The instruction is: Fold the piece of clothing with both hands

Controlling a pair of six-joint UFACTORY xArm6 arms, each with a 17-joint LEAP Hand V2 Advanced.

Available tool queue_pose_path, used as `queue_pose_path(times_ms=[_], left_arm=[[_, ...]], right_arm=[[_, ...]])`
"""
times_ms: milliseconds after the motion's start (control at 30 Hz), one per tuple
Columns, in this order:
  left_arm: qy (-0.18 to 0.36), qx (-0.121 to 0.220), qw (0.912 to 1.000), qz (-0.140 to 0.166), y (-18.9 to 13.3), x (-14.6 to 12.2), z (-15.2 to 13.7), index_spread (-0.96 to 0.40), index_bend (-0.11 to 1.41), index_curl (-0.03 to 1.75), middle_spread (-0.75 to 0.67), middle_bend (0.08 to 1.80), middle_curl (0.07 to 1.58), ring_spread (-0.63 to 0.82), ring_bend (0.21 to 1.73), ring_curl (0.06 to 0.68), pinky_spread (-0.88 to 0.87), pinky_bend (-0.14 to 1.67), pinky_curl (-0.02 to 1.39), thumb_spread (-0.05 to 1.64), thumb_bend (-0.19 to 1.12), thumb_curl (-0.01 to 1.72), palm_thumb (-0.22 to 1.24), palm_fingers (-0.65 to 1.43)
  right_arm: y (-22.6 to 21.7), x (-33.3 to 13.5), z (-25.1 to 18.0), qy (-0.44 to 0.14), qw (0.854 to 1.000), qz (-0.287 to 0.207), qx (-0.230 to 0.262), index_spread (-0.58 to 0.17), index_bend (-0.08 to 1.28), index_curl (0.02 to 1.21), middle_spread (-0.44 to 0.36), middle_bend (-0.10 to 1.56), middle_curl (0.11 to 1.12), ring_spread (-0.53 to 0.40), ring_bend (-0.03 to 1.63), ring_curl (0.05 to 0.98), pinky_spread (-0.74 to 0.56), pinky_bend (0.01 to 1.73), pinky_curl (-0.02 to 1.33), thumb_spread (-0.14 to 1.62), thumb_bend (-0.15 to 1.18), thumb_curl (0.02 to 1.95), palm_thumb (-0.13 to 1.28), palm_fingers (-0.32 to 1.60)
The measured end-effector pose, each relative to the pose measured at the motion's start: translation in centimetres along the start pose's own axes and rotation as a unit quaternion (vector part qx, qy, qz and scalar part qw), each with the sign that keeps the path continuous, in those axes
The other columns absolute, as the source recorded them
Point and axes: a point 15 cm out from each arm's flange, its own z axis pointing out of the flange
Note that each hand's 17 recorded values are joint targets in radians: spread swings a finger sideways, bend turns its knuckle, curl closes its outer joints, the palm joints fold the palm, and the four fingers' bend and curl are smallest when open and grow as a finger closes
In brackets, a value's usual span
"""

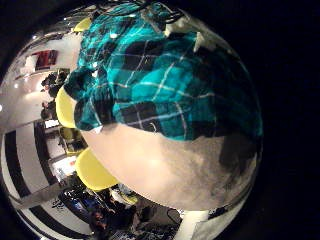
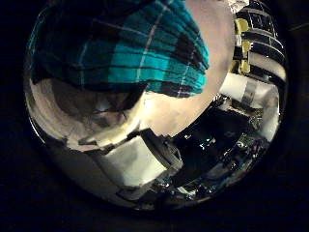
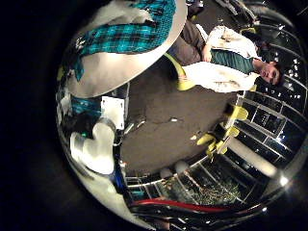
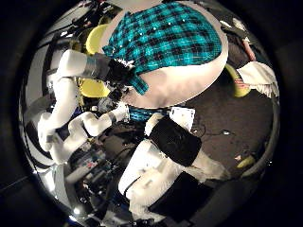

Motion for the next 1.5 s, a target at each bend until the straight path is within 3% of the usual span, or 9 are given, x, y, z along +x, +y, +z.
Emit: queue_pose_path(times_ms=[100,133,300,433,633,900,1167,1500], left_arm=[[-0.008,0.011,0.9999,-0.006,-0.5,-0.4,-0.5,-0.22,0.20,0.45,-0.31,0.64,0.55,-0.34,0.91,0.217,-0.23,0.44,0.29,0.96,0.01,0.35,0.50,0.91],[-0.007,0.017,0.9998,-0.007,-0.7,-0.5,-0.8,-0.25,0.22,0.47,-0.34,0.68,0.59,-0.38,0.99,0.260,-0.30,0.48,0.31,0.98,0.01,0.35,0.52,1.01],[-0.001,0.061,0.9979,-0.025,-0.8,-1.9,-3.4,-0.37,0.28,0.58,-0.44,0.78,0.71,-0.47,1.10,0.355,-0.52,0.67,0.41,1.10,0.00,0.35,0.60,1.09],[0.005,0.071,0.9968,-0.035,0.5,-3.5,-5.3,-0.45,0.34,0.68,-0.49,0.81,0.77,-0.49,1.15,0.402,-0.61,0.77,0.46,1.17,0.00,0.35,0.64,1.07],[0.030,0.075,0.9958,-0.043,3.0,-4.9,-7.1,-0.53,0.35,0.82,-0.53,0.85,0.85,-0.49,1.20,0.447,-0.67,0.86,0.52,1.21,-0.01,0.37,0.67,1.02],[0.036,0.093,0.9937,-0.051,4.6,-5.7,-9.3,-0.61,0.34,1.00,-0.58,0.88,0.92,-0.49,1.24,0.486,-0.69,0.92,0.58,1.21,-0.01,0.39,0.68,0.98],[0.050,0.100,0.9918,-0.063,4.1,-6.0,-10.2,-0.65,0.29,1.13,-0.60,0.89,0.96,-0.49,1.25,0.498,-0.70,0.96,0.61,1.21,-0.01,0.40,0.68,0.99],[0.051,0.106,0.9909,-0.065,4.1,-6.2,-11.4,-0.69,0.22,1.25,-0.61,0.88,0.98,-0.49,1.24,0.503,-0.70,0.96,0.62,1.20,-0.01,0.42,0.68,1.01]], right_arm=[[0.0,0.0,0.0,0.000,1.000,0.000,0.000,-0.362,0.18,0.34,-0.050,0.40,0.39,-0.074,0.90,0.205,0.30,0.77,0.00,1.35,-0.01,0.27,0.41,0.39],[0.0,0.0,0.0,0.000,1.000,0.000,0.000,-0.362,0.18,0.34,-0.050,0.40,0.39,-0.074,0.90,0.205,0.30,0.77,0.00,1.35,-0.01,0.27,0.41,0.39],[-0.7,0.1,0.5,-0.002,1.000,-0.004,-0.008,-0.364,0.18,0.34,-0.061,0.41,0.40,-0.081,0.90,0.204,0.29,0.77,0.00,1.35,-0.01,0.27,0.41,0.40],[-1.7,0.2,1.4,-0.008,0.999,-0.011,-0.029,-0.359,0.17,0.34,-0.077,0.40,0.40,-0.095,0.90,0.206,0.27,0.79,0.00,1.34,-0.01,0.28,0.44,0.40],[-5.6,0.4,2.8,0.000,0.999,-0.034,-0.019,-0.338,0.15,0.32,-0.123,0.43,0.40,-0.120,0.93,0.215,0.18,0.81,0.00,1.27,-0.01,0.30,0.49,0.40],[-10.3,-0.3,11.1,0.003,0.998,-0.055,-0.028,-0.301,0.18,0.32,-0.145,0.46,0.42,-0.169,0.94,0.232,0.05,0.83,0.00,1.15,-0.02,0.33,0.52,0.36],[-13.2,0.7,16.4,0.022,0.996,-0.062,-0.068,-0.265,0.17,0.33,-0.096,0.43,0.42,-0.125,0.83,0.217,0.08,0.80,0.01,1.09,-0.02,0.34,0.54,0.18],[-17.3,3.8,19.0,0.052,0.998,-0.031,-0.032,-0.243,0.16,0.32,-0.052,0.39,0.41,-0.047,0.75,0.212,0.16,0.75,0.05,1.06,-0.02,0.34,0.55,0.13]])
